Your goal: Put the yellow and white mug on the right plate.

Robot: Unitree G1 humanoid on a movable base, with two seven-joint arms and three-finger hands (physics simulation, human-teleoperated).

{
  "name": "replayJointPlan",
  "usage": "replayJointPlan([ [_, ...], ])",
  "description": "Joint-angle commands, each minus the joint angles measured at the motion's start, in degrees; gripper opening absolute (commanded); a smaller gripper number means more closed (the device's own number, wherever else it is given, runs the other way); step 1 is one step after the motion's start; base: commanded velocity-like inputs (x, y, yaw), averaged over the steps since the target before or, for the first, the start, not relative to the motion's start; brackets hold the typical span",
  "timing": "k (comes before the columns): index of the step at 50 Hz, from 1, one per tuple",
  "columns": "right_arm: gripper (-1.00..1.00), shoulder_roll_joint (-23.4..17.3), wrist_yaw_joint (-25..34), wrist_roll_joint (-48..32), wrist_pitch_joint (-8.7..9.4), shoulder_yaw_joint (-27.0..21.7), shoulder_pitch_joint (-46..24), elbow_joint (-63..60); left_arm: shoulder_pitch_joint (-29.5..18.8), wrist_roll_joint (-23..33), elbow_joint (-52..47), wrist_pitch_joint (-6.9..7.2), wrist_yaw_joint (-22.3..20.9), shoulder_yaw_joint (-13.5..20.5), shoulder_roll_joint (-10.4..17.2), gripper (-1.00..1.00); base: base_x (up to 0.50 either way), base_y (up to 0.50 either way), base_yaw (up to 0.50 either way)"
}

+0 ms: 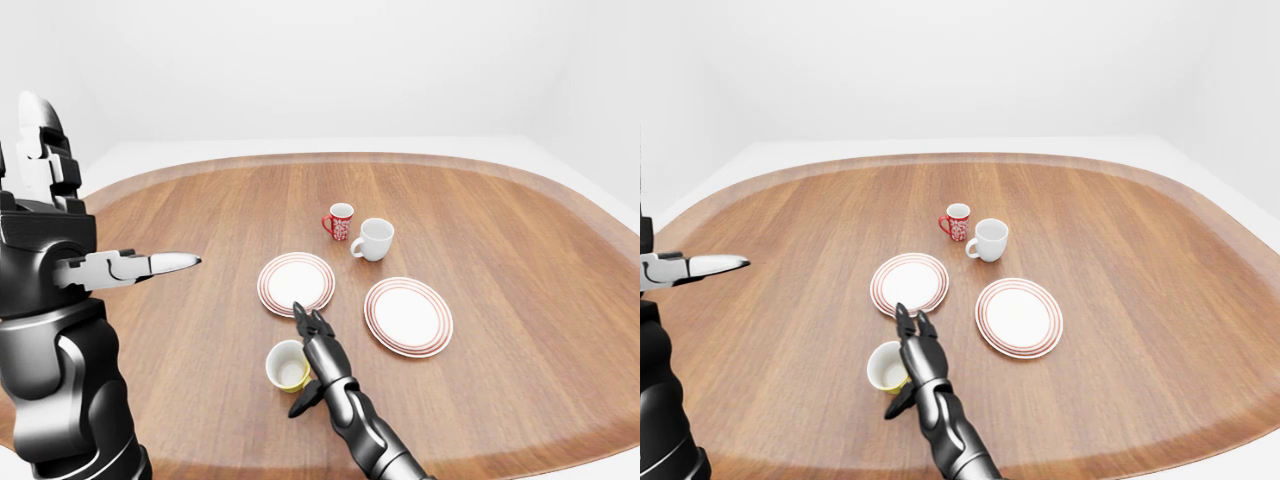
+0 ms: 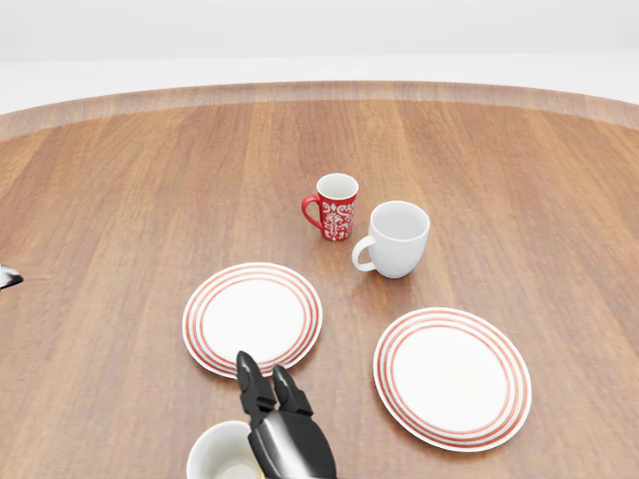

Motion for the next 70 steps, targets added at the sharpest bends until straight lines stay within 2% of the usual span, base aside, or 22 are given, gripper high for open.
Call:
replayJointPlan([
  [1, 1.00, 0.07, 0.08, -0.30, 0.00, 0.51, 0.32, -0.49, -0.13, -0.23, -0.46, 0.00, 0.09, 0.20, 0.18, 1.00, 0.00, 0.00, 0.00],
  [45, 1.00, 0.42, -1.45, -1.51, 0.00, 0.99, 0.53, 2.02, -0.23, -0.84, -1.78, 0.00, 0.23, 0.39, 0.24, 1.00, 0.00, 0.00, 0.00],
  [70, 1.00, 0.69, -3.26, -1.45, 0.00, -1.16, -1.90, 6.11, -0.58, -2.03, -3.04, 0.00, 0.73, 1.14, 0.65, 1.00, 0.00, 0.00, 0.00],
])
